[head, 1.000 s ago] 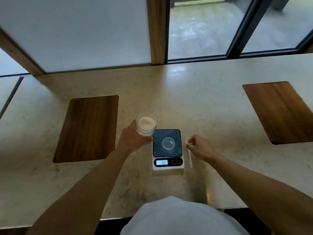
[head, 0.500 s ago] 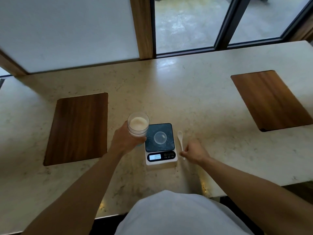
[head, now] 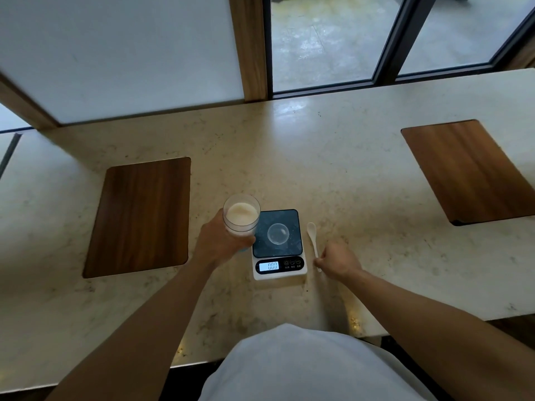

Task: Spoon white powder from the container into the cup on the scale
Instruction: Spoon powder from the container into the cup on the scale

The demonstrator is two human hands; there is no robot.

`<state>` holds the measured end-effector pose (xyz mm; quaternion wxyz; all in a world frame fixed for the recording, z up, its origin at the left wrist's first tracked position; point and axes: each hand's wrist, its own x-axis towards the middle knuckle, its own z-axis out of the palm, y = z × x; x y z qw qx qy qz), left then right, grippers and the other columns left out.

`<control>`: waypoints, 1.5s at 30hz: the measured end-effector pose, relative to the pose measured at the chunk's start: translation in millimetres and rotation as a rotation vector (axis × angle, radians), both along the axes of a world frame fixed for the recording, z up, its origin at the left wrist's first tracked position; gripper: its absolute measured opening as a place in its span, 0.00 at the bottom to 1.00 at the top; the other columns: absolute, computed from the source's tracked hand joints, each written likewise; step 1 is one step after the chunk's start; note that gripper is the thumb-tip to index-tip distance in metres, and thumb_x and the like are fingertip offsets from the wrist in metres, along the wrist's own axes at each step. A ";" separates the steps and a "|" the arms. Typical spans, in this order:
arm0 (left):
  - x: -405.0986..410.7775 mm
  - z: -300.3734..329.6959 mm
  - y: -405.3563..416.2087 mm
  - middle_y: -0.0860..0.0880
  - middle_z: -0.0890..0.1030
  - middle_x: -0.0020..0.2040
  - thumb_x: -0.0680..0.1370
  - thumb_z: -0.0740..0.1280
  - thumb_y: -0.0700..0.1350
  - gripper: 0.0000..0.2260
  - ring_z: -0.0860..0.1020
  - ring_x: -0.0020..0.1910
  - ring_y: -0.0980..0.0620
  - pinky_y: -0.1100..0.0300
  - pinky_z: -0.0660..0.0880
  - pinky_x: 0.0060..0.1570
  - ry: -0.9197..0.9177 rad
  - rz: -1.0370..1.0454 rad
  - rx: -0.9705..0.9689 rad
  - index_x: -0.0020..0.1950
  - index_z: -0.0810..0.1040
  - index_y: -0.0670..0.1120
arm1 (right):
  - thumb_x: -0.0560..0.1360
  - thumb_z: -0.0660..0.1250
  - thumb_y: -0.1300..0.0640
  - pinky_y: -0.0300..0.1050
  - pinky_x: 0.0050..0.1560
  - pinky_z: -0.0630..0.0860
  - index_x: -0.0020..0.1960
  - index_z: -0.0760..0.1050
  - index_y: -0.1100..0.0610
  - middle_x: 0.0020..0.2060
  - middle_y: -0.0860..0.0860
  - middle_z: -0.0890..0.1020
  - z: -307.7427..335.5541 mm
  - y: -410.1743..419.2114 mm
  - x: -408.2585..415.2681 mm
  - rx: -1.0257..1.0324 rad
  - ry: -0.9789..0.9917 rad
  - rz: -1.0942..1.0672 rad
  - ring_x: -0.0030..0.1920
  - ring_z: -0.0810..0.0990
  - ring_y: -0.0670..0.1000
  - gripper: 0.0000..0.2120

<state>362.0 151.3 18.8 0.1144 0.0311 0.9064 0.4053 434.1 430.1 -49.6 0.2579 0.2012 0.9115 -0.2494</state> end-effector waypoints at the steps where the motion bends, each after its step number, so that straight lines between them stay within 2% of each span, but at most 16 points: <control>1: 0.8 0.0 -0.1 0.55 0.80 0.57 0.62 0.80 0.56 0.35 0.78 0.54 0.52 0.54 0.77 0.55 0.002 0.003 0.006 0.65 0.70 0.57 | 0.73 0.71 0.52 0.45 0.31 0.73 0.35 0.81 0.60 0.27 0.52 0.78 0.3 -0.5 0.0 0.001 0.000 -0.001 0.29 0.77 0.51 0.13; 8: 2.7 2.3 2.0 0.56 0.78 0.55 0.64 0.80 0.54 0.31 0.77 0.52 0.54 0.62 0.75 0.52 0.040 -0.013 0.024 0.63 0.69 0.59 | 0.74 0.71 0.55 0.49 0.37 0.81 0.37 0.82 0.60 0.30 0.53 0.83 -3.2 -4.2 -0.2 -0.022 0.034 -0.029 0.33 0.83 0.53 0.10; 13: 2.1 0.1 1.5 0.54 0.79 0.57 0.64 0.79 0.55 0.34 0.78 0.54 0.53 0.56 0.77 0.56 0.027 -0.007 0.023 0.66 0.70 0.55 | 0.75 0.71 0.56 0.50 0.39 0.83 0.38 0.83 0.61 0.31 0.55 0.84 -6.5 -5.3 0.4 -0.062 0.054 -0.045 0.33 0.84 0.53 0.11; 18: 4.8 0.0 1.2 0.55 0.78 0.56 0.64 0.80 0.55 0.34 0.77 0.54 0.53 0.57 0.76 0.55 0.023 0.002 0.012 0.66 0.69 0.56 | 0.76 0.70 0.56 0.52 0.39 0.82 0.38 0.82 0.63 0.33 0.57 0.84 -9.3 -3.0 0.2 -0.095 0.056 -0.029 0.33 0.83 0.54 0.12; 22: 6.3 1.2 0.5 0.55 0.79 0.56 0.63 0.80 0.55 0.35 0.78 0.54 0.52 0.55 0.76 0.54 -0.011 0.033 0.007 0.66 0.69 0.56 | 0.76 0.69 0.57 0.44 0.29 0.75 0.35 0.81 0.63 0.25 0.52 0.79 -9.8 -0.4 0.9 -0.112 0.070 -0.037 0.24 0.76 0.49 0.14; 25: 6.5 2.0 0.4 0.54 0.80 0.58 0.62 0.81 0.55 0.36 0.78 0.55 0.51 0.52 0.77 0.56 -0.022 0.044 0.007 0.67 0.70 0.55 | 0.75 0.69 0.57 0.42 0.26 0.68 0.29 0.77 0.59 0.23 0.50 0.74 -5.4 1.1 1.6 -0.132 0.119 -0.042 0.23 0.70 0.46 0.16; 27: 6.9 3.0 0.5 0.53 0.80 0.58 0.62 0.81 0.55 0.36 0.78 0.55 0.51 0.52 0.77 0.56 -0.021 0.047 0.001 0.67 0.70 0.54 | 0.75 0.69 0.58 0.42 0.27 0.66 0.29 0.74 0.58 0.23 0.50 0.73 0.8 1.7 0.6 -0.166 0.190 -0.045 0.24 0.67 0.46 0.16; 29: 6.9 3.6 0.7 0.53 0.80 0.58 0.62 0.80 0.56 0.36 0.79 0.55 0.51 0.51 0.78 0.56 -0.020 0.044 -0.009 0.67 0.70 0.54 | 0.76 0.69 0.57 0.41 0.28 0.67 0.33 0.76 0.61 0.26 0.50 0.76 9.9 2.5 -1.8 -0.179 0.279 -0.046 0.26 0.69 0.46 0.14; 34: 8.7 5.0 0.3 0.54 0.80 0.57 0.61 0.80 0.58 0.36 0.79 0.54 0.51 0.50 0.78 0.56 -0.041 0.030 -0.030 0.66 0.70 0.56 | 0.76 0.68 0.56 0.39 0.30 0.67 0.38 0.77 0.57 0.31 0.50 0.79 37.7 3.2 -9.7 -0.228 0.393 0.065 0.30 0.72 0.46 0.09; 41: 10.9 7.9 -0.1 0.53 0.81 0.57 0.62 0.80 0.55 0.34 0.79 0.55 0.50 0.48 0.77 0.57 -0.039 0.032 -0.025 0.66 0.71 0.55 | 0.78 0.67 0.57 0.32 0.32 0.67 0.42 0.78 0.54 0.33 0.48 0.79 80.6 -15.6 -22.9 -0.332 0.569 0.158 0.31 0.73 0.43 0.06; 45: 11.9 8.3 -4.2 0.53 0.81 0.58 0.63 0.80 0.55 0.33 0.79 0.55 0.51 0.48 0.77 0.58 -0.037 0.014 -0.036 0.65 0.72 0.55 | 0.78 0.66 0.59 0.29 0.32 0.71 0.43 0.77 0.55 0.33 0.44 0.76 99.6 -29.8 -29.8 -0.401 0.654 0.189 0.31 0.73 0.41 0.05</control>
